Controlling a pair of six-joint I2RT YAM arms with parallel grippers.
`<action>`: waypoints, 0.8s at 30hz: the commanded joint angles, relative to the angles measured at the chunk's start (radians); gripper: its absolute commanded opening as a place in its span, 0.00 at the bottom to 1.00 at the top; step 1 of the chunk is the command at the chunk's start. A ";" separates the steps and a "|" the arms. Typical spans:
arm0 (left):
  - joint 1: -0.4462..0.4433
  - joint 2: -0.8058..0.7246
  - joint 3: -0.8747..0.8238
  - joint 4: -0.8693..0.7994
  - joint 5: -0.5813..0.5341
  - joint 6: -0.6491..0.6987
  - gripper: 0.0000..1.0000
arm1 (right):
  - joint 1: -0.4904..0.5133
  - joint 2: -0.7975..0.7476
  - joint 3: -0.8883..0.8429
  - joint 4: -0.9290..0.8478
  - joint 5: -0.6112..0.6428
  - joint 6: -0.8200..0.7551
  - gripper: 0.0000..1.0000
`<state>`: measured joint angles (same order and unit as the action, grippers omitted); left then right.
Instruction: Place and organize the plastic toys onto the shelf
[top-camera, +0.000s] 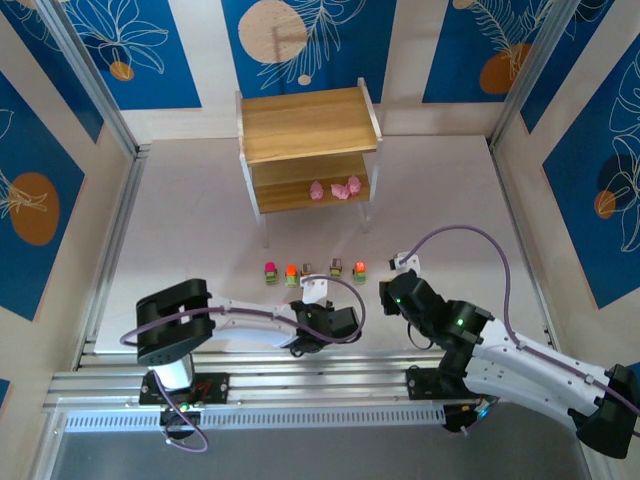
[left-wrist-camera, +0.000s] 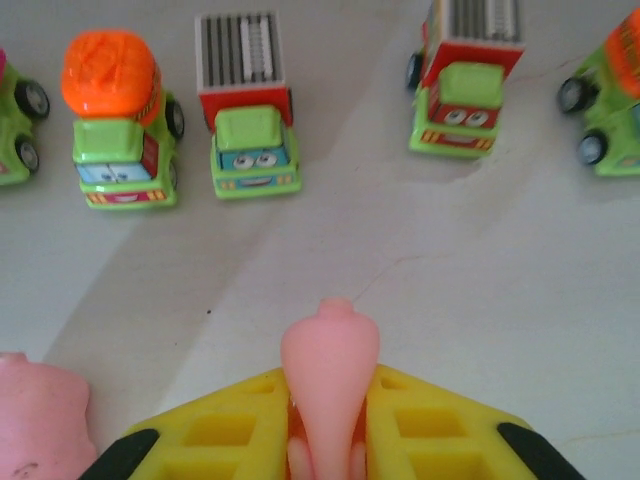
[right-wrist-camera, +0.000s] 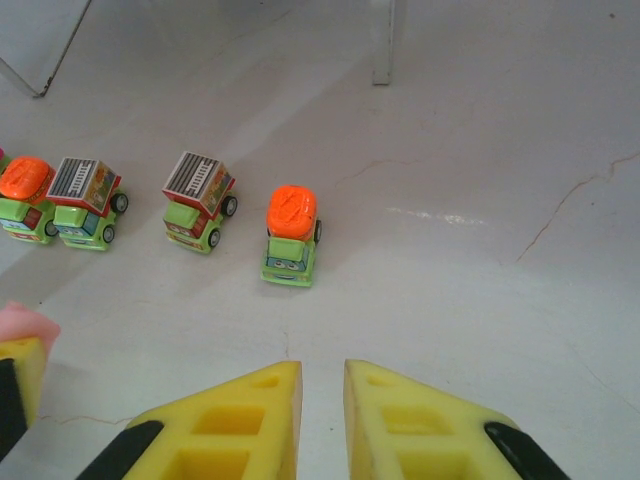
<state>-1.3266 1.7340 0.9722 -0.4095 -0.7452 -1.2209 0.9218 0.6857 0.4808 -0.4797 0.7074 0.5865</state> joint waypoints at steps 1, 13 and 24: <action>0.023 -0.050 0.038 -0.064 -0.046 0.045 0.21 | -0.003 -0.017 -0.009 0.011 0.012 0.014 0.19; 0.161 -0.155 0.117 -0.092 -0.051 0.235 0.21 | -0.001 -0.028 -0.013 0.013 0.015 0.013 0.19; 0.303 -0.169 0.248 -0.100 0.003 0.404 0.22 | -0.001 -0.035 -0.019 0.018 0.015 0.011 0.20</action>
<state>-1.0534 1.5826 1.1656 -0.4881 -0.7582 -0.8963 0.9218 0.6640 0.4755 -0.4786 0.7078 0.5865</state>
